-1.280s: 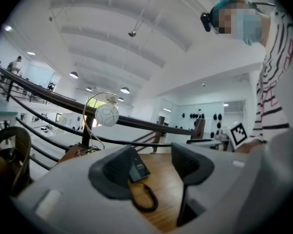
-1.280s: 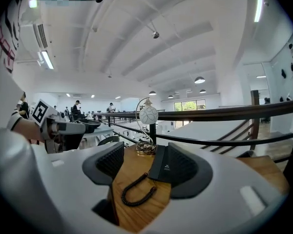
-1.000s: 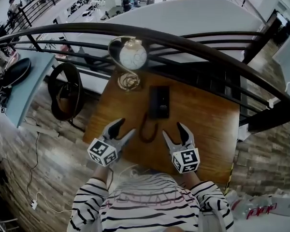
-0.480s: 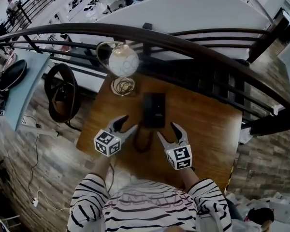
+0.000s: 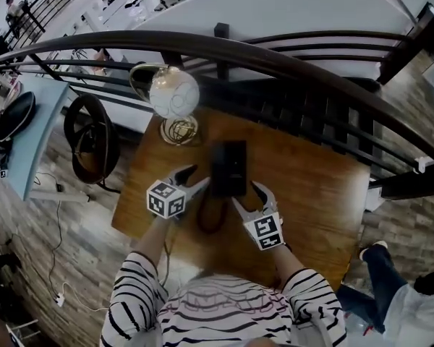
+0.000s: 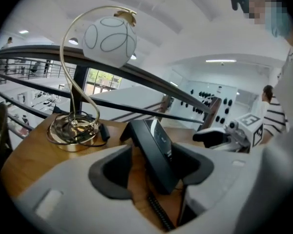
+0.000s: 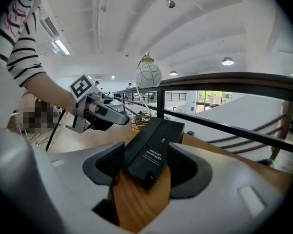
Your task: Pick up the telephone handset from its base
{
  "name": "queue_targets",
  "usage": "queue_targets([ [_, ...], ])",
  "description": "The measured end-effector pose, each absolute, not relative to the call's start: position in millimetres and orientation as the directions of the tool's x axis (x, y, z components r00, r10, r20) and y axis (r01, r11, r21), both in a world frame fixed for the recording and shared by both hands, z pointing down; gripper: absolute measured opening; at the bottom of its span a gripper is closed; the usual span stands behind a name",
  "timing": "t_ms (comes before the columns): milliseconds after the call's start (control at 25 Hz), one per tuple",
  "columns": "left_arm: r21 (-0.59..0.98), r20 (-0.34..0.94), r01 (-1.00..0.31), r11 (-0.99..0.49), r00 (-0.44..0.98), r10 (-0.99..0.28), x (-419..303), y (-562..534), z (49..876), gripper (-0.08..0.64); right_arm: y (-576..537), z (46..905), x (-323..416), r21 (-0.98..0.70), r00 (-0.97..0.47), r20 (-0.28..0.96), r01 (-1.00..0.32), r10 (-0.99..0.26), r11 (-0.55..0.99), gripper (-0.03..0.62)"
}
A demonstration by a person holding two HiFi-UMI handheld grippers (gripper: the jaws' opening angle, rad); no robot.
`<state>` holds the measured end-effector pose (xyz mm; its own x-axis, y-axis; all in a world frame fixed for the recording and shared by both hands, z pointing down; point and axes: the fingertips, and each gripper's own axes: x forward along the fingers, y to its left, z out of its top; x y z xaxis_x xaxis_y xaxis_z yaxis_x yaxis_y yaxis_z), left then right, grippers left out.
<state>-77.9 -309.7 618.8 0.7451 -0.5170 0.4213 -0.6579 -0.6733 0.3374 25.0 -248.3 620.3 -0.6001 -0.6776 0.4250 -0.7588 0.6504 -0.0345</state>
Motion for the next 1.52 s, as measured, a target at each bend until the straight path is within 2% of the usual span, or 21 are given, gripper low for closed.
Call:
queue_targets([
  [320, 0.421, 0.471, -0.626, -0.656, 0.769, -0.432, -54.1, -330.9, 654.4, 0.254, -262.9, 654.8, 19.5, -0.016, -0.617, 0.474, -0.719, -0.628, 0.694, 0.264],
  [880, 0.642, 0.449, -0.548, -0.537, 0.836, -0.316, -28.1, -351.2, 675.2, 0.250, -279.1, 680.9, 25.0, 0.013, -0.619, 0.509, -0.690, -0.598, 0.724, 0.264],
  [1000, 0.656, 0.452, -0.543, -0.524, 0.839, -0.303, -25.3, -351.8, 681.5, 0.233, -279.2, 683.9, 24.4, 0.014, -0.625, 0.504, -0.684, -0.596, 0.729, 0.264],
  [1120, 0.658, 0.452, -0.545, -0.520, 0.838, -0.306, -23.5, -353.5, 684.5, 0.178, -279.8, 685.0, 23.7, 0.014, -0.632, 0.500, -0.678, -0.593, 0.735, 0.264],
  [1520, 0.675, 0.472, -0.561, -0.479, 0.827, -0.305, -24.6, -353.7, 683.1, 0.150, -280.7, 684.5, 23.8, 0.009, -0.630, 0.499, -0.683, -0.595, 0.730, 0.264],
])
